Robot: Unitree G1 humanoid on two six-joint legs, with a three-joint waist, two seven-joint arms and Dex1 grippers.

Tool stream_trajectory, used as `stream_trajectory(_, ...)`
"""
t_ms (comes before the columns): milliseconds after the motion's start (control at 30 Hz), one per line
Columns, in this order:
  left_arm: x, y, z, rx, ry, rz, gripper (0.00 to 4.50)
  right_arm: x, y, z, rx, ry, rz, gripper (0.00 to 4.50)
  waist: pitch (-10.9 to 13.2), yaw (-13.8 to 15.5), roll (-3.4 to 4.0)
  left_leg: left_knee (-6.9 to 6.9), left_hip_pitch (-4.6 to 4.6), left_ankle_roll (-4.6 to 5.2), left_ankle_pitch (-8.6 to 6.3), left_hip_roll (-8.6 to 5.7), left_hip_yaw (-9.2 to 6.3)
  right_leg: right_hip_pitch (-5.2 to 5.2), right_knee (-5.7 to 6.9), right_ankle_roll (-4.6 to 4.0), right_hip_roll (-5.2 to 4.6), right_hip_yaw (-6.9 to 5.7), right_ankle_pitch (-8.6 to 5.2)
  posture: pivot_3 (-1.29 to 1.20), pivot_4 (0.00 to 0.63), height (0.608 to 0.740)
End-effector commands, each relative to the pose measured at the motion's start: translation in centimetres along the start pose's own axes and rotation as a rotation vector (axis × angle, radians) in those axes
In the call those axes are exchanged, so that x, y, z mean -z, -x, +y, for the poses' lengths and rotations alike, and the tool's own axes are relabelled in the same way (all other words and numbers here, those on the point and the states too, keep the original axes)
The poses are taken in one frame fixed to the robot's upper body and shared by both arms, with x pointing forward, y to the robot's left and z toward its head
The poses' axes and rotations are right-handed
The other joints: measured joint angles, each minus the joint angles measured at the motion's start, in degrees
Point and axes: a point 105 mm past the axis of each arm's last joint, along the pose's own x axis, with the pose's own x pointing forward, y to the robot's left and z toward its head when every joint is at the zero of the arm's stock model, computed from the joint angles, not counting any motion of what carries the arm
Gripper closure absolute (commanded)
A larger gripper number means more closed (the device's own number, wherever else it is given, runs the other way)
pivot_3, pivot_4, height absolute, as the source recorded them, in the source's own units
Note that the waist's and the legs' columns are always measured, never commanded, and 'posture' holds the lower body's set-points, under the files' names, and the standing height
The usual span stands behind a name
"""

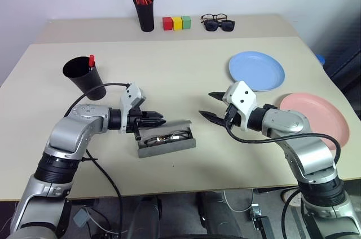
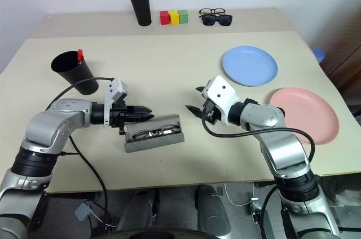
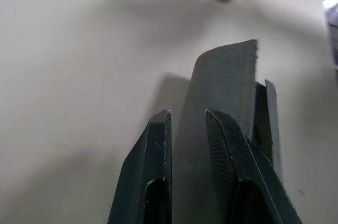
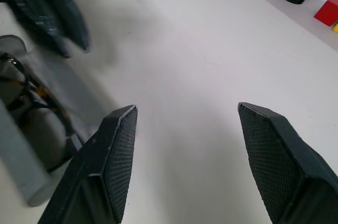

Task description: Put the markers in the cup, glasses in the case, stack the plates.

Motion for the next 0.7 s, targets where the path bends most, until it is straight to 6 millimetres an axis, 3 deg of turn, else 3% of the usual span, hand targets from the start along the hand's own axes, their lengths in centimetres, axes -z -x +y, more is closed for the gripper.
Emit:
stream_trajectory(33,0.9,0.0,-0.8,0.02,-0.059,0.065,3.49,-0.9,0.0,-1.2,0.047,0.021,-0.019,1.42,0.0,0.03,0.0,0.0,0.0,0.0,0.0,0.0,0.01,0.0,0.0,-0.03,0.0,0.01,-0.02,0.0,0.15,0.74)
stream_trajectory(200,2.7,0.0,-0.8,0.023,-0.112,0.152,3.49,1.2,-0.2,-5.1,0.235,-0.015,0.113,1.42,-0.03,0.07,0.04,0.03,0.04,0.0,0.0,0.0,0.03,0.04,0.0,-0.05,0.0,0.02,-0.02,0.0,0.15,0.74)
stream_trajectory(367,2.3,0.0,-0.7,0.019,-0.138,0.134,3.49,3.5,0.3,-8.9,0.412,-0.038,0.222,1.42,-0.04,0.08,0.02,0.0,0.02,0.0,0.0,0.0,0.04,0.03,-0.02,-0.05,-0.01,0.03,-0.03,0.0,0.15,0.74)
stream_trajectory(600,-2.2,1.0,2.4,-0.162,-0.17,-0.124,3.49,4.5,0.6,-10.7,0.449,0.06,0.284,1.42,-0.02,0.07,0.04,0.03,0.01,0.01,0.0,0.0,0.05,0.02,-0.02,0.04,0.0,0.03,0.02,0.0,0.15,0.74)
stream_trajectory(700,-4.3,1.7,2.1,-0.148,-0.188,-0.262,3.49,5.8,0.2,-11.7,0.476,0.077,0.333,1.42,0.0,0.0,0.0,0.03,-0.01,0.01,0.0,0.0,0.08,0.02,-0.06,0.14,-0.01,0.05,0.08,0.0,0.15,0.74)
